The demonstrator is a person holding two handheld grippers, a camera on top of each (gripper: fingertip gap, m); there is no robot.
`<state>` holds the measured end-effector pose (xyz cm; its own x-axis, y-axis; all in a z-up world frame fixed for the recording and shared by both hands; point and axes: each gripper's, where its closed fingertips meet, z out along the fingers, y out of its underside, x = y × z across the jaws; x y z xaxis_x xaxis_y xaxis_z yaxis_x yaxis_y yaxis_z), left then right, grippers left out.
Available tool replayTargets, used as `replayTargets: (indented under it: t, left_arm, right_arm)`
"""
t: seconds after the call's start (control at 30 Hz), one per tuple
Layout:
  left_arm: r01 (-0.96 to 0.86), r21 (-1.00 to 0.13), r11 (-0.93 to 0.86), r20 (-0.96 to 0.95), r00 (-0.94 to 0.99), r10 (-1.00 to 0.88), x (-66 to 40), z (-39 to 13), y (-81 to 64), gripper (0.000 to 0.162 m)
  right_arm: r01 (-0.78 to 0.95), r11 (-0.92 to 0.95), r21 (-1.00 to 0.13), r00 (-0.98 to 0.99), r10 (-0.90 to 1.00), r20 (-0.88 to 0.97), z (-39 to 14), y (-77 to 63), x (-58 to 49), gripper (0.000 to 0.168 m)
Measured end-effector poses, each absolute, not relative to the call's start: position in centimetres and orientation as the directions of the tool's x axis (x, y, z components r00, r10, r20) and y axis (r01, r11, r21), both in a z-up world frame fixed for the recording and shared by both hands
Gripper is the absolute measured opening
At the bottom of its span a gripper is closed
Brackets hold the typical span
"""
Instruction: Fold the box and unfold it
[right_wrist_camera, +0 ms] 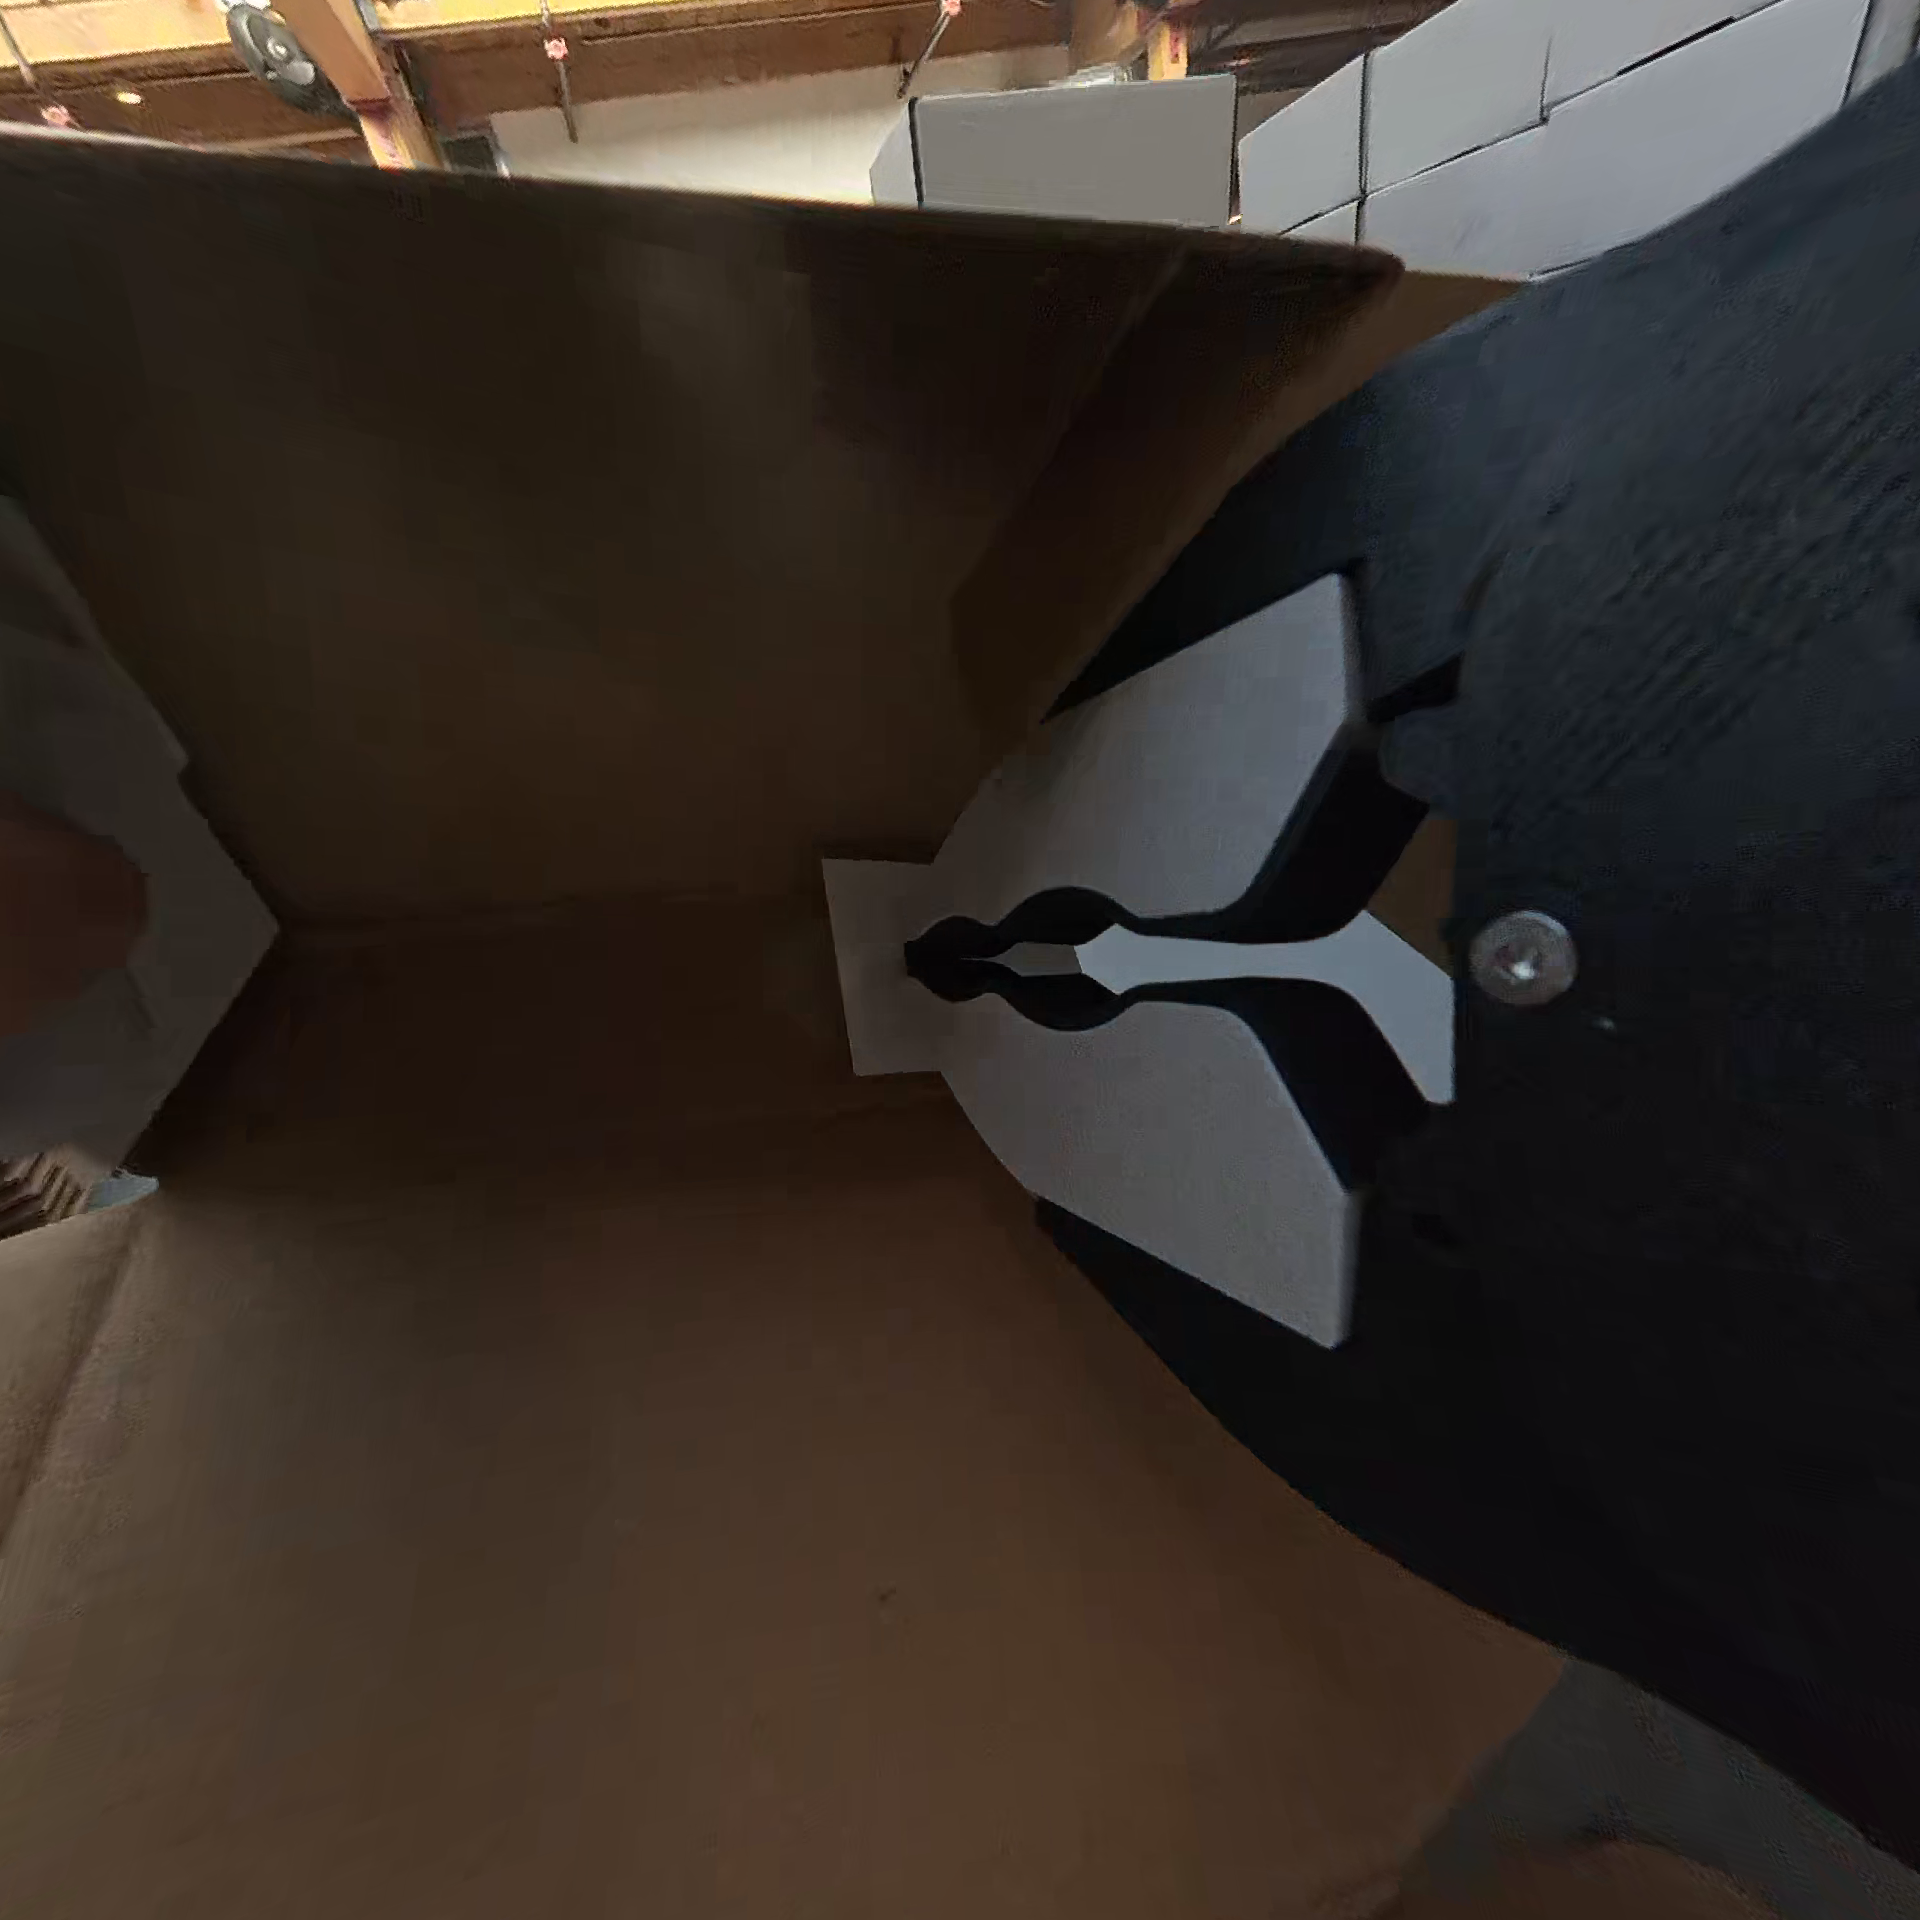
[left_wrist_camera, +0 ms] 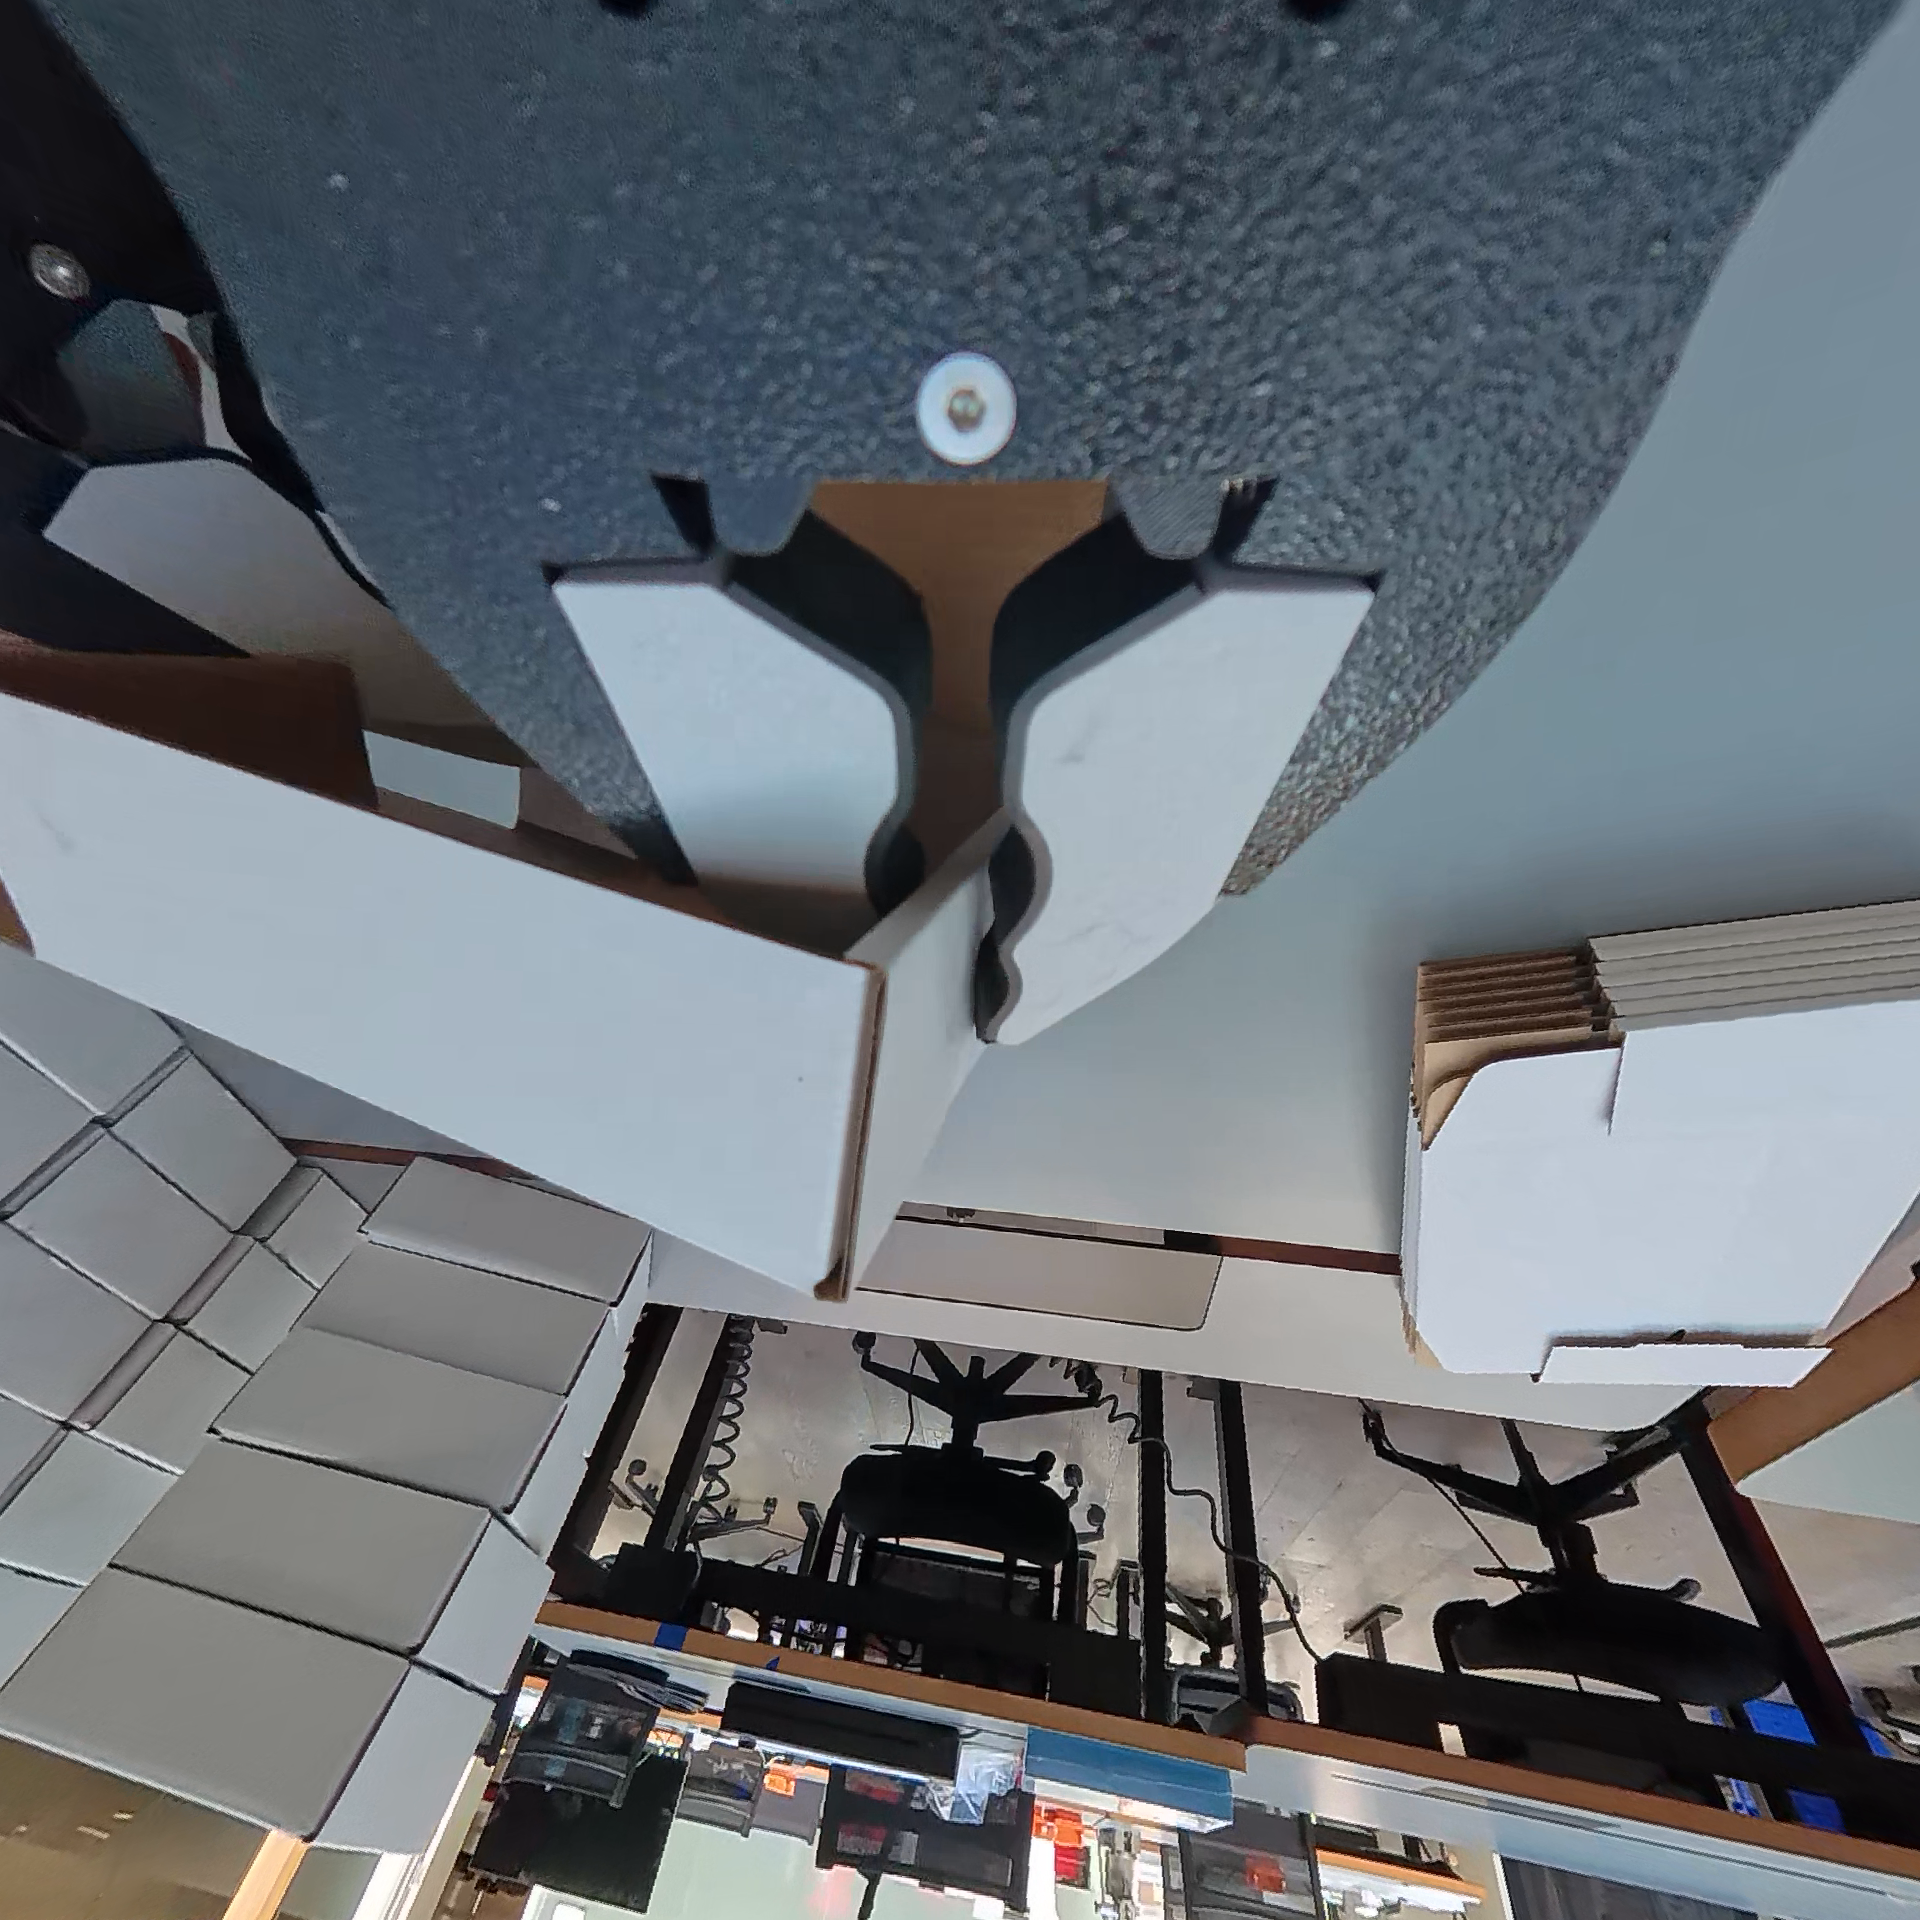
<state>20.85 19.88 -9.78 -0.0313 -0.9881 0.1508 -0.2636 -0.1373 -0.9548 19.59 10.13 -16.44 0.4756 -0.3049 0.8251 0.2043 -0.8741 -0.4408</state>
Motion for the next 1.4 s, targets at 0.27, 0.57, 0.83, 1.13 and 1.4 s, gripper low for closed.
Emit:
replayTargets:
  t: [0.27, 0.57, 0.83, 1.13, 1.4]
  left_arm:
    - [-0.264, -0.962, -0.07, 0.071, 0.005, -0.997, 21.2, -10.0, 21.7, 0.005]
    - [-0.264, -0.96, -0.097, 0.094, 0.024, -0.995, 21.4, -9.9, 23.4, 0.005]
    - [-0.283, -0.952, -0.116, 0.13, -0.031, -0.991, 21.6, -9.9, 22.7, 0.005]
    - [-0.324, -0.94, -0.108, 0.152, -0.113, -0.982, 22.7, -10.8, 19.3, 0.005]
    - [-0.332, -0.934, -0.135, 0.177, -0.099, -0.979, 23.1, -11.2, 19.6, 0.006]
  right_arm:
    - [0.221, -0.753, -0.62, 0.502, -0.457, 0.734, -12.7, 9.6, 18.7, 0.0]
    - [0.118, -0.21, -0.97, 0.768, -0.601, 0.224, -6.3, 6.5, 14.4, 0.012]
    - [0.023, 0.045, -0.999, 0.618, -0.786, -0.021, -3.9, -4.4, 21.7, 0.04]
    - [-0.116, -0.088, -0.989, 0.717, -0.696, -0.023, -7.2, -2.0, 26.3, 0.045]
    - [-0.028, -0.186, -0.982, 0.852, -0.517, 0.074, -7.6, 1.0, 23.5, 0.0]
